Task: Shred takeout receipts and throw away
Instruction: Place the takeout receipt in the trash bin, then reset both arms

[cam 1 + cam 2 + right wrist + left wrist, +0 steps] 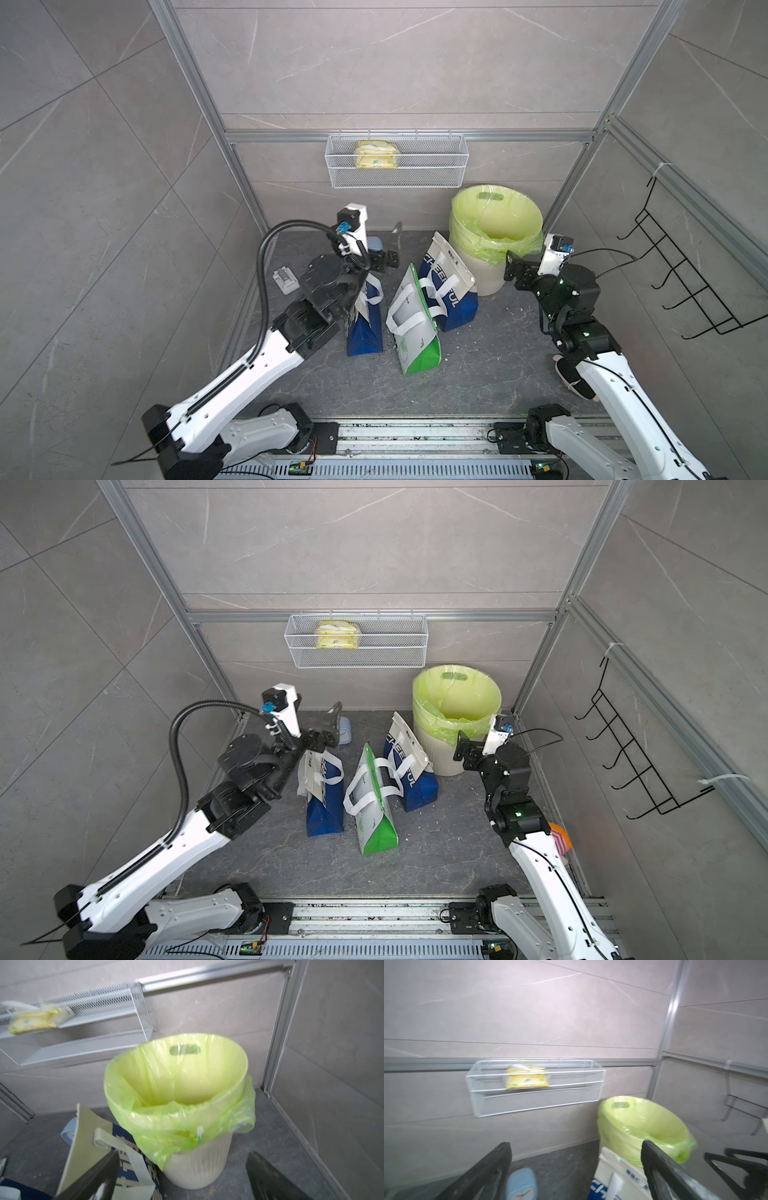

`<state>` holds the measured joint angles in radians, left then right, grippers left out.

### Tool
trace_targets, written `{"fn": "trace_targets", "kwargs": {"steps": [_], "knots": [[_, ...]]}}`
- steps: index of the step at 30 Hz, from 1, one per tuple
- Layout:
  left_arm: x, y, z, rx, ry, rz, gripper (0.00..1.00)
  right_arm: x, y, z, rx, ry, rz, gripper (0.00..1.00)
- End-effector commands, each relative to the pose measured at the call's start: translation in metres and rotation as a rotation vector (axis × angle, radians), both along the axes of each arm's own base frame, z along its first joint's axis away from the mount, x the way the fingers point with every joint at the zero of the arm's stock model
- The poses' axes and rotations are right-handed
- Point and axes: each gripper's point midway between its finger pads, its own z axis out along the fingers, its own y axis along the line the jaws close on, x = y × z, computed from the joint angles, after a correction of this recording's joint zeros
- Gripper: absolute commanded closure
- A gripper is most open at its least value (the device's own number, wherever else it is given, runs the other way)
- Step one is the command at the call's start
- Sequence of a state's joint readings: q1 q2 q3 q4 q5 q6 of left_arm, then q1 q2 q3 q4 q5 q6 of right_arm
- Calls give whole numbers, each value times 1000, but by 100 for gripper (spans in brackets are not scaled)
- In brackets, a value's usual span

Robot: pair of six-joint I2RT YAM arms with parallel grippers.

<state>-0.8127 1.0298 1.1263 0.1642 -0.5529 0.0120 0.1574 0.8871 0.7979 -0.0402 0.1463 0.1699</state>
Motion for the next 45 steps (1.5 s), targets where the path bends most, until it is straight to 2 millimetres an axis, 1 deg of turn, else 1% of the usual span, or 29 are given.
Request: {"fn": "trace_targets", "kwargs": {"steps": [1, 3, 6, 10, 12, 13, 15, 19, 20, 23, 26, 29, 30, 31, 32, 33, 35, 37, 39, 41, 43, 44, 45], "knots": [[12, 63, -60, 119, 109, 300, 0, -4, -10, -13, 24, -37, -56, 0], [12, 94, -89, 96, 161, 395, 0, -6, -11, -32, -15, -18, -59, 0], [12, 136, -140, 80, 241, 551, 0, -6, -13, -59, -65, 7, -59, 0], [11, 171, -204, 103, 339, 666, 0, -4, -18, -99, -134, 56, -74, 0], [8, 187, -224, 122, 359, 747, 0, -2, -17, -116, -141, 70, -74, 0], [8, 192, -232, 131, 362, 776, 0, 0, -18, -121, -138, 68, -79, 0], [10, 196, -248, 160, 369, 794, 0, 1, -17, -134, -140, 65, -75, 0], [18, 208, -285, 194, 460, 823, 0, 3, -15, -149, -156, 12, -60, 0], [22, 209, -290, 212, 470, 826, 1, 3, -15, -153, -163, -5, -60, 0], [37, 201, -295, 256, 464, 789, 1, 3, -15, -160, -178, -61, -62, 1], [48, 198, -309, 283, 448, 764, 1, 9, -11, -171, -196, -63, -48, 2], [57, 199, -331, 276, 457, 743, 1, 12, -11, -181, -205, -69, -56, 3], [61, 200, -332, 289, 444, 750, 1, 13, -10, -185, -204, -73, -57, 3], [63, 202, -333, 299, 467, 765, 1, 13, -10, -188, -205, -76, -57, 3], [66, 198, -339, 317, 507, 733, 1, 13, -10, -192, -209, -82, -55, 3], [70, 196, -340, 332, 510, 718, 1, 15, -8, -190, -215, -98, -51, 3], [70, 195, -340, 354, 506, 712, 1, 18, -2, -193, -225, -66, -30, 3], [67, 196, -333, 350, 447, 700, 1, 22, -2, -194, -230, -56, -34, 1], [63, 196, -330, 365, 377, 664, 1, 24, -3, -196, -232, -39, -37, 0], [64, 203, -335, 345, 364, 668, 1, 27, -4, -196, -233, -26, -46, 0], [70, 204, -341, 348, 363, 657, 1, 33, -6, -200, -239, 13, -65, 0], [73, 205, -338, 347, 358, 672, 1, 36, -8, -200, -239, 27, -78, 0], [74, 206, -341, 343, 385, 672, 1, 40, -11, -203, -241, 54, -97, 0]]}}
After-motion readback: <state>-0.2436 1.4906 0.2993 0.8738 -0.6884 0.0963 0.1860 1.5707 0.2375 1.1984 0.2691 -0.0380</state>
